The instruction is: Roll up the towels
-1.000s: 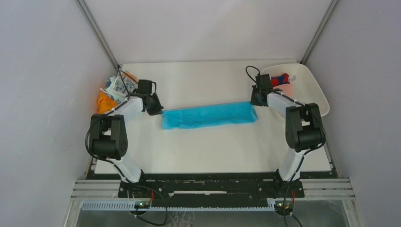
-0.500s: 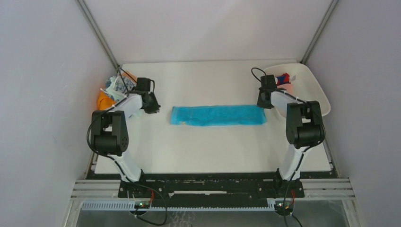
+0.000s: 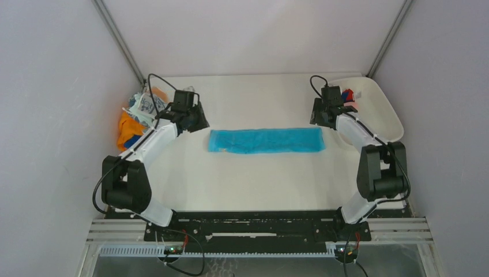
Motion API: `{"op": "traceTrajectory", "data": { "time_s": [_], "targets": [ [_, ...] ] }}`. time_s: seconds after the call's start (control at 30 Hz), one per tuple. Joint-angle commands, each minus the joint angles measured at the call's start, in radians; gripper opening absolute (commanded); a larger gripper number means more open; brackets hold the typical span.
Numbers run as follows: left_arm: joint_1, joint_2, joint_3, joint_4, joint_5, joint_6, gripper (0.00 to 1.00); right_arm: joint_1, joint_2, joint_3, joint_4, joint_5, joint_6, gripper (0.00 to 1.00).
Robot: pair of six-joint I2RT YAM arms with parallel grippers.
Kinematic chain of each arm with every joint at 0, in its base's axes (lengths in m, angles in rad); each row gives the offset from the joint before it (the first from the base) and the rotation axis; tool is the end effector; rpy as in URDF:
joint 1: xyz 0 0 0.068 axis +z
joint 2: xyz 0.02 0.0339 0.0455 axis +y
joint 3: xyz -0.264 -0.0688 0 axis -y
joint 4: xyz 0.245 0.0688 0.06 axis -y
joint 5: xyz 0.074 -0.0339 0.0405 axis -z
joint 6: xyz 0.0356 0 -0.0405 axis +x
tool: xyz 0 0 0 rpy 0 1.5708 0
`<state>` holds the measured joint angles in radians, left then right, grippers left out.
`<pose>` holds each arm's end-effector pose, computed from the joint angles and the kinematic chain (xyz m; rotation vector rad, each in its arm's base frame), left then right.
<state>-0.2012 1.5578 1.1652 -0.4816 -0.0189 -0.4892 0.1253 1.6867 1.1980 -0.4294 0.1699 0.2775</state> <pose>0.3296 -0.0665 0.2551 -0.3622 2.4387 -0.2810 0.3592 0.0392 0.2270 0.2587 2.4571 -0.0388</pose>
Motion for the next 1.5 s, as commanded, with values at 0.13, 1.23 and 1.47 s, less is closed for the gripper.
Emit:
{"op": "traceTrajectory", "data": {
  "time_s": [0.13,1.23,1.47],
  "targets": [
    [-0.16,0.026,-0.011,0.048,0.053,-0.07,0.37,0.024,-0.164,-0.171,0.052,-0.145,0.056,0.53],
    [-0.078,-0.432,-0.527,0.053,-0.041,-0.242,0.35,-0.058,-0.183,-0.308,0.177,-0.596,0.165,0.52],
    [-0.083,-0.346,-0.47,0.138,0.054,-0.25,0.33,-0.071,-0.106,-0.308,0.297,-0.721,0.238,0.5]
  ]
}}
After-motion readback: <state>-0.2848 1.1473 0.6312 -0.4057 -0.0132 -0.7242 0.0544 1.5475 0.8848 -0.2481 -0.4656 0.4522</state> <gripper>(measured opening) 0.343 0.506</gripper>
